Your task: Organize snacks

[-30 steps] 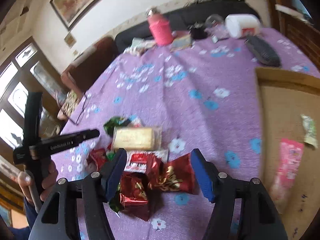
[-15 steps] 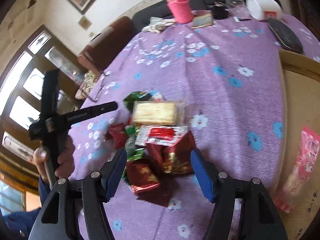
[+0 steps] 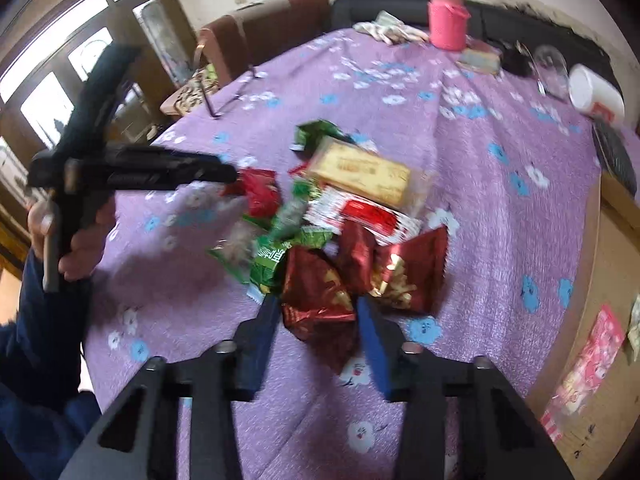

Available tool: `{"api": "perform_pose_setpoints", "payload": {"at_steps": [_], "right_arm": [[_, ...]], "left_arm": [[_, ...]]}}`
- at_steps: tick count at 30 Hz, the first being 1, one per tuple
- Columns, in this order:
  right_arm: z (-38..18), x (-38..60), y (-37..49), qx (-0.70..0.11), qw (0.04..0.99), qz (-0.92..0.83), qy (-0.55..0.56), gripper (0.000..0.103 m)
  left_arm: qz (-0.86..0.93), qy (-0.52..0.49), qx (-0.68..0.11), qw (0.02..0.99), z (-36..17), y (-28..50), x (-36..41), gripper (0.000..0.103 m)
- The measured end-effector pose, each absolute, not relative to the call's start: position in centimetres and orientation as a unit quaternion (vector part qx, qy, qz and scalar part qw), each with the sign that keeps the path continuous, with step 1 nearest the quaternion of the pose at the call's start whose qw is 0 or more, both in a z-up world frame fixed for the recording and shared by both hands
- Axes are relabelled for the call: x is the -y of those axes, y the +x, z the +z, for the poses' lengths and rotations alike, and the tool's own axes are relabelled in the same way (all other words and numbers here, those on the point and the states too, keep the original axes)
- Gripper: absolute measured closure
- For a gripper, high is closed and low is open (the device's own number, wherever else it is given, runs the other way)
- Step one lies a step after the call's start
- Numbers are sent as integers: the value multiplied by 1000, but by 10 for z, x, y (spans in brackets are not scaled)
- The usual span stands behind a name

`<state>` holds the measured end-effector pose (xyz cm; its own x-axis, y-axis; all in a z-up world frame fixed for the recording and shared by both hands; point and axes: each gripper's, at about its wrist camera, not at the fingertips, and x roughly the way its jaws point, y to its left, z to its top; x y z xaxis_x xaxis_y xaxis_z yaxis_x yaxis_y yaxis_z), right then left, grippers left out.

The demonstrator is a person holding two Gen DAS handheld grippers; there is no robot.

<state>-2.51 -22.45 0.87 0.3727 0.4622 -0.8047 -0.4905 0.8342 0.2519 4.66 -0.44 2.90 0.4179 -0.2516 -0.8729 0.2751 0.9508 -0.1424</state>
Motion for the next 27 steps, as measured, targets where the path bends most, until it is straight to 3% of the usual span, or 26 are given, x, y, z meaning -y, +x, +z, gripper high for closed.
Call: {"api": "perform_pose_setpoints", "payload": {"at_steps": [7,12,15,17,19,21,27], "right_arm": [[-1,221,-15,-473,845,247,-5,62],[3,225,-14,-460,856,237,5,62],[3,227,-16,-462,855,236,-1,68],[4,226,-16,-461,855,237,-6,68],[4,224,-17,-462,855,237,-17,67],[4,223,-17,-465,854,230,-25,61],[3,223,-19,-470,854,220,-47,58]], "left_arm": [[-138,105,-486,856,15,41,31,64],[-120,104,-473,867,14,44,28,64],[-122,114,-469,867,15,43,30,74],[-121,117,-469,867,15,42,30,74],[-114,114,-471,867,17,42,28,70],[-110,109,-473,867,19,41,24,41],[-108,119,-463,872,23,38,19,39]]}}
